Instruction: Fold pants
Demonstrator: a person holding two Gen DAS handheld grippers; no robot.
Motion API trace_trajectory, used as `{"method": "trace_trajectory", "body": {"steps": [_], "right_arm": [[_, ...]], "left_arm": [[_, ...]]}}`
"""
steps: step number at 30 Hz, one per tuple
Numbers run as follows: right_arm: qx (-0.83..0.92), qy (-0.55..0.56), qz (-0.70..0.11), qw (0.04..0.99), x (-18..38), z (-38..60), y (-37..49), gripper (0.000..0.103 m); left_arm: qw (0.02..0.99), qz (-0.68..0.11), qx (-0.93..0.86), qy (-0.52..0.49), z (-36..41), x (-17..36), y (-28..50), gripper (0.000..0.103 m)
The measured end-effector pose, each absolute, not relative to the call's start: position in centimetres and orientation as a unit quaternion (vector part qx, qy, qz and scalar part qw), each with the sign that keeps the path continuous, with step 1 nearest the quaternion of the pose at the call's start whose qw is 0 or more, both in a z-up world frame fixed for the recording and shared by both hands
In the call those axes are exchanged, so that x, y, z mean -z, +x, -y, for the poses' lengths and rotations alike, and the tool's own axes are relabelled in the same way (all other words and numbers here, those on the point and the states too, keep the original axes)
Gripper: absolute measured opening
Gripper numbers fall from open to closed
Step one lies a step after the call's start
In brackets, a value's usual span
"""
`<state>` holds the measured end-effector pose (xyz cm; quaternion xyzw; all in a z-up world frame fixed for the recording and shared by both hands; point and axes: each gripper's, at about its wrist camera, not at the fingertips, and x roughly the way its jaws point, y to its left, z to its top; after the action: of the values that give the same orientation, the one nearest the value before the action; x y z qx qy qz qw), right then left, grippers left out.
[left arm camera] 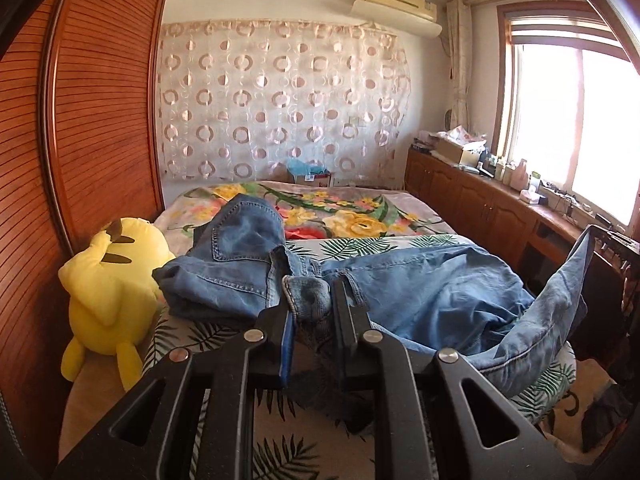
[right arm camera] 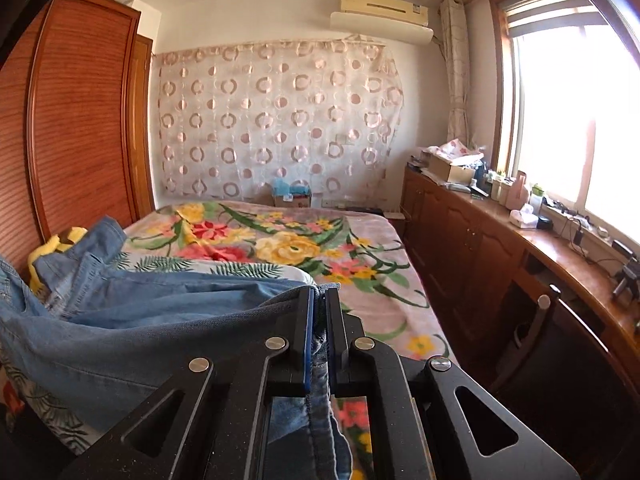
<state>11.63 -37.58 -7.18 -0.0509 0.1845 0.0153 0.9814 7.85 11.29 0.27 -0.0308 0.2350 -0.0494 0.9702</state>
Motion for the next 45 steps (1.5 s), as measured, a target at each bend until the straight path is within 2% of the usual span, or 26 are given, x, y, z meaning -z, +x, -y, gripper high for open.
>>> {"method": "trace_trajectory", "body": {"steps": [4,14,19,38,41,45], "right_arm": [[-0.005,-0.062,-0.193,0.979,7.5,37.0,14.4,0.005],[0.023,-0.083,-0.184,0.979,3.6,35.4,18.7,0.005],[0.03,-0.085,-0.186,0.978,4.1,35.3,21.6,0.005],[0.044,-0.109,-0.295,0.948,8.4,33.4,36.3,0.005],[0.043,-0.105,-0.316,0.942,8.4,33.0,38.0,0.005],[0.04,-0.1,-0.33,0.938,7.5,33.1,38.9,0.005]], "left_arm": [[0.97,-0.237,0.05,-0.023,-10.8,-0.3,10.4,0.017],[0.972,-0.227,0.06,-0.022,-9.9,-2.7,17.2,0.017],[0.971,-0.23,0.06,-0.017,-9.4,-3.2,21.3,0.017],[0.944,-0.329,0.024,0.005,-8.8,4.2,32.9,0.018],[0.941,-0.338,0.023,0.011,-8.7,4.5,33.1,0.02],[0.94,-0.342,0.015,0.019,-8.8,4.2,32.8,0.029]]}}
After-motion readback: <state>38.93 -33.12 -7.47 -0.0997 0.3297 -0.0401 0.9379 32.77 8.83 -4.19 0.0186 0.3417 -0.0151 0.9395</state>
